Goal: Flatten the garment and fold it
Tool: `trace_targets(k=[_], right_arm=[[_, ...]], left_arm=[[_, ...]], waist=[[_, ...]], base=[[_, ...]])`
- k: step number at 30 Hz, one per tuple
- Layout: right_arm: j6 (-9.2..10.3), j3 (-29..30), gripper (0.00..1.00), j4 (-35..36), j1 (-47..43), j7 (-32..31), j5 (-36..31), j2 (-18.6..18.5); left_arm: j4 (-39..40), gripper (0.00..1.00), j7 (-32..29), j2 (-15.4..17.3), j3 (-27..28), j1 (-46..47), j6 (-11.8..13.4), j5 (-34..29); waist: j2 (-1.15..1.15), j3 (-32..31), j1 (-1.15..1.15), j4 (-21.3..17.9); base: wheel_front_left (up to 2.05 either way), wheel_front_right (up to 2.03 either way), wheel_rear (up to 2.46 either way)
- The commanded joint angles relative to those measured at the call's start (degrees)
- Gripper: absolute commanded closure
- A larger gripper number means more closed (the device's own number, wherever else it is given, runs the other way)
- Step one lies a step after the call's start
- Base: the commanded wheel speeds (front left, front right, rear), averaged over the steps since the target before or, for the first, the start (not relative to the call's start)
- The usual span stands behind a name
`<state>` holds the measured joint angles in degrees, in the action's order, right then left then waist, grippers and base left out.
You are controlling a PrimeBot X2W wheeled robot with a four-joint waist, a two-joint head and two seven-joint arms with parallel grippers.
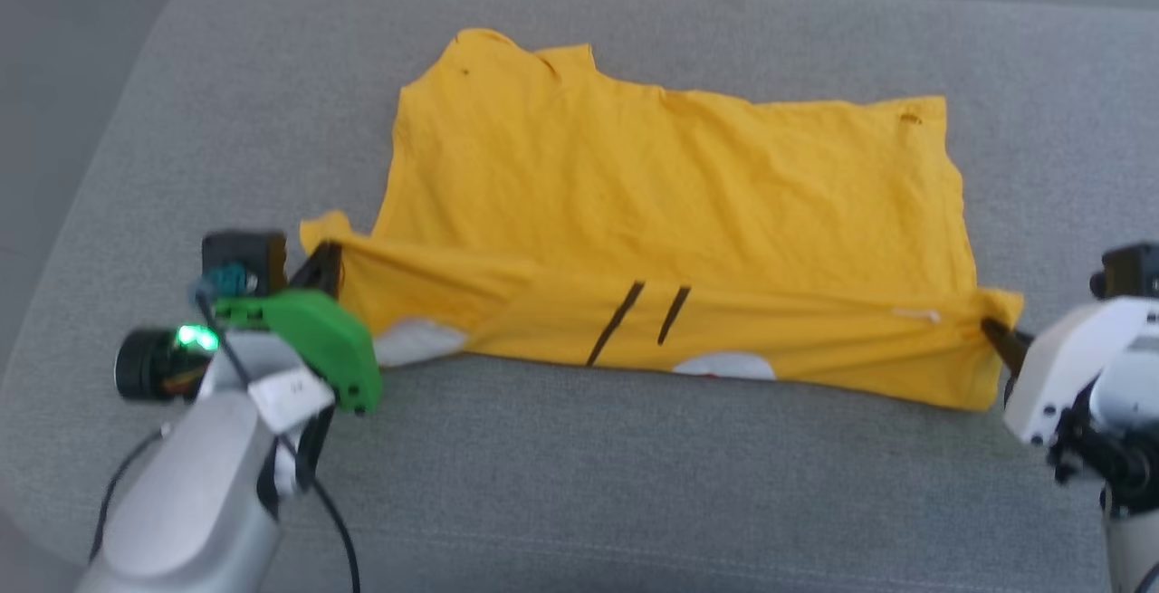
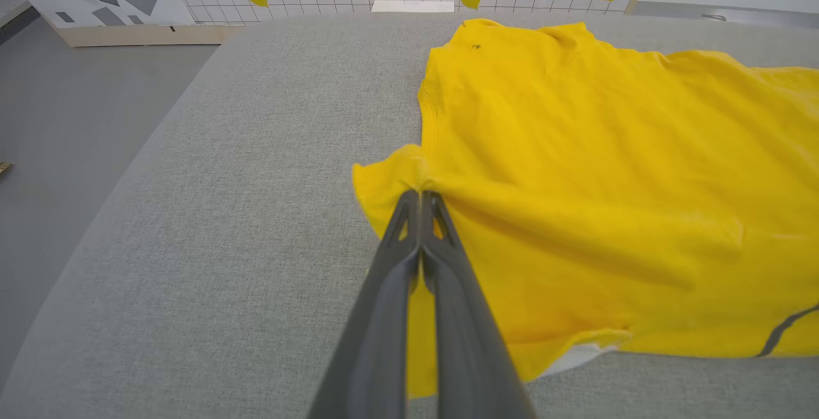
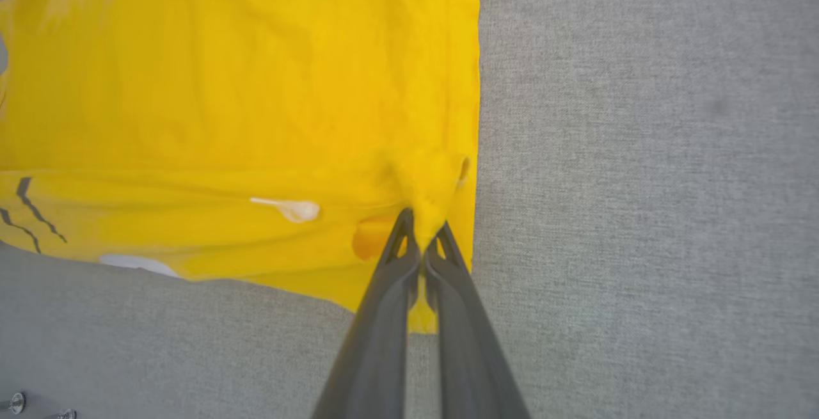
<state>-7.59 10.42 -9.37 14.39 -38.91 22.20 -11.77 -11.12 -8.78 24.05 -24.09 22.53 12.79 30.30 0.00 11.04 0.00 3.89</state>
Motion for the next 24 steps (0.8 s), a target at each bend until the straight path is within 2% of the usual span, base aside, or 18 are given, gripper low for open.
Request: trace_targets(k=[1, 9, 15, 20, 21, 22, 23, 24], right_arm=[[0.1, 0.0, 1.0, -0.4, 2.4, -1.1, -1.0, -0.4], [0.1, -2.3, 1.0, -4.3, 12.6, -8.9, -4.9, -1.3], [0.1, -5.7, 1.0, -7.8, 16.5, -12.9, -5.9, -2.3], [0.1, -7.1, 1.0, -9.3, 17.1, -13.4, -5.0, -3.1], [0.1, -7.0, 0.81, -9.4, 17.1, -13.0, -4.7, -3.1], [0.1, -7.0, 0.22, -9.4, 16.9, -12.4, -4.2, -3.2], [0.1, -6.8, 0.0, -9.4, 16.7, -12.0, -3.9, -3.2], [0.1, -6.3, 0.0, -9.3, 16.5, -11.2, -3.3, -3.2]], left_arm=[[-1.2, 1.0, -0.5, 0.1, -0.4, 3.1, -0.9, -0.5], [-9.5, 1.0, -1.3, -1.4, -1.4, 14.8, -2.7, -2.0], [-15.8, 1.0, -0.9, -3.2, -2.1, 17.4, -3.1, -1.9], [-20.2, 1.0, -0.1, -4.5, -2.3, 17.6, -3.3, -1.2], [-20.7, 1.0, 0.2, -4.7, -2.3, 17.7, -3.3, -1.1], [-21.3, 0.87, 0.3, -5.0, -2.1, 17.6, -3.2, -0.7], [-21.7, 0.58, 0.5, -5.1, -1.9, 17.6, -3.3, -0.4], [-22.1, 0.0, 1.1, -5.2, -1.6, 17.7, -3.3, -0.1]], waist=[[0.0, 4.0, 0.0, -0.9], [0.0, 11.5, 0.0, -2.8], [0.0, 14.3, 0.0, -3.2], [0.0, 14.4, 0.0, -2.8], [0.0, 14.2, 0.0, -2.7], [0.0, 13.7, 0.0, -2.5], [0.0, 13.3, 0.0, -2.4], [0.0, 12.6, 0.0, -2.1]], base=[[0.0, 0.0, 0.0], [0.0, 0.0, 0.0], [0.0, 0.0, 0.0], [0.0, 0.0, 0.0], [0.0, 0.0, 0.0], [0.0, 0.0, 0.0], [0.0, 0.0, 0.0], [0.0, 0.0, 0.0]])
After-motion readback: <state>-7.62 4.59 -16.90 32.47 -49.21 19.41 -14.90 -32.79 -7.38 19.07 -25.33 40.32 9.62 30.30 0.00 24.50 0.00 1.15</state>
